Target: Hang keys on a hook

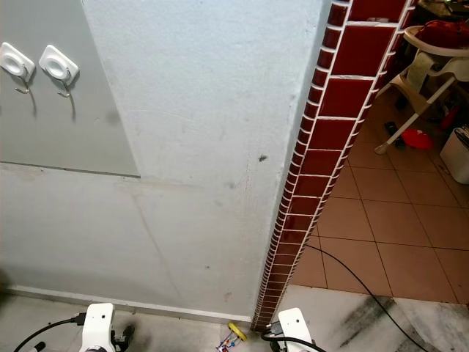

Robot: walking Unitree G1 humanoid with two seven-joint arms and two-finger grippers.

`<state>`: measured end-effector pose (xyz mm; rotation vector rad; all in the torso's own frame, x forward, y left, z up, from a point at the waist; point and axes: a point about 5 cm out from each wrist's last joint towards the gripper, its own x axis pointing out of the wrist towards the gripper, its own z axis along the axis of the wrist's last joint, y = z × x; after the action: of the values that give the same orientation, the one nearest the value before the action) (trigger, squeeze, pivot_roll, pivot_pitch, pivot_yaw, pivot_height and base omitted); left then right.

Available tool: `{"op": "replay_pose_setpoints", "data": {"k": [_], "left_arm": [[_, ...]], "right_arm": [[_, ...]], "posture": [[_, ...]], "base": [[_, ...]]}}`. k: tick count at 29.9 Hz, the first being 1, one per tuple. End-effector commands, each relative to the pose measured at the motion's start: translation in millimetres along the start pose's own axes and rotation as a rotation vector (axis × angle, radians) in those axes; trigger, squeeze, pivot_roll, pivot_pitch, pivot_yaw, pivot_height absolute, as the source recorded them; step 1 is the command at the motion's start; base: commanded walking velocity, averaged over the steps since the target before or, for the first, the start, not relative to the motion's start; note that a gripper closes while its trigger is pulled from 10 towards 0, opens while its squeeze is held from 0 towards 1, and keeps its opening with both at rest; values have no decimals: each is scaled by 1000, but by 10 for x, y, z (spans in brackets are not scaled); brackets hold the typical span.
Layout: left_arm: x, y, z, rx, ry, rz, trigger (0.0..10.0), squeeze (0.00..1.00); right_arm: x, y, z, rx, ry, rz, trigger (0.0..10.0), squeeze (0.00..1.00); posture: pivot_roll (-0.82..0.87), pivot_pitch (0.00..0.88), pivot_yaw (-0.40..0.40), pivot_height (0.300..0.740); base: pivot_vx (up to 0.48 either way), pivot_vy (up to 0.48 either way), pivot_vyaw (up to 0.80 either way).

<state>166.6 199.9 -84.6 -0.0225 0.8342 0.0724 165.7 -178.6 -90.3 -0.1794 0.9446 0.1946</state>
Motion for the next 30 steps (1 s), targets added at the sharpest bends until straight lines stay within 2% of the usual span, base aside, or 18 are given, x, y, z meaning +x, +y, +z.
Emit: {"op": "replay_pose_setpoints", "data": {"k": [1,19,21,30], "left_arm": [[-11,8,-37,6,15,6,10000,0],[-17,35,-43,2,16,7,10000,0],[-16,20,-46,3,18,3,10000,0],[-14,16,-44,5,18,3,10000,0]], "right_arm": [[-1,17,-9,-7,2,11,10000,0],[-10,25,-48,-24,15,18,10000,0],[-12,23,-54,-57,21,24,10000,0],[-15,39,-69,-66,22,31,10000,0]], "posture": [[-97,0,-4,740],[-94,0,-8,740],[-93,0,-12,740],[-90,0,-13,740]], "base": [[0,0,0],[0,0,0],[0,0,0],[0,0,733]]}}
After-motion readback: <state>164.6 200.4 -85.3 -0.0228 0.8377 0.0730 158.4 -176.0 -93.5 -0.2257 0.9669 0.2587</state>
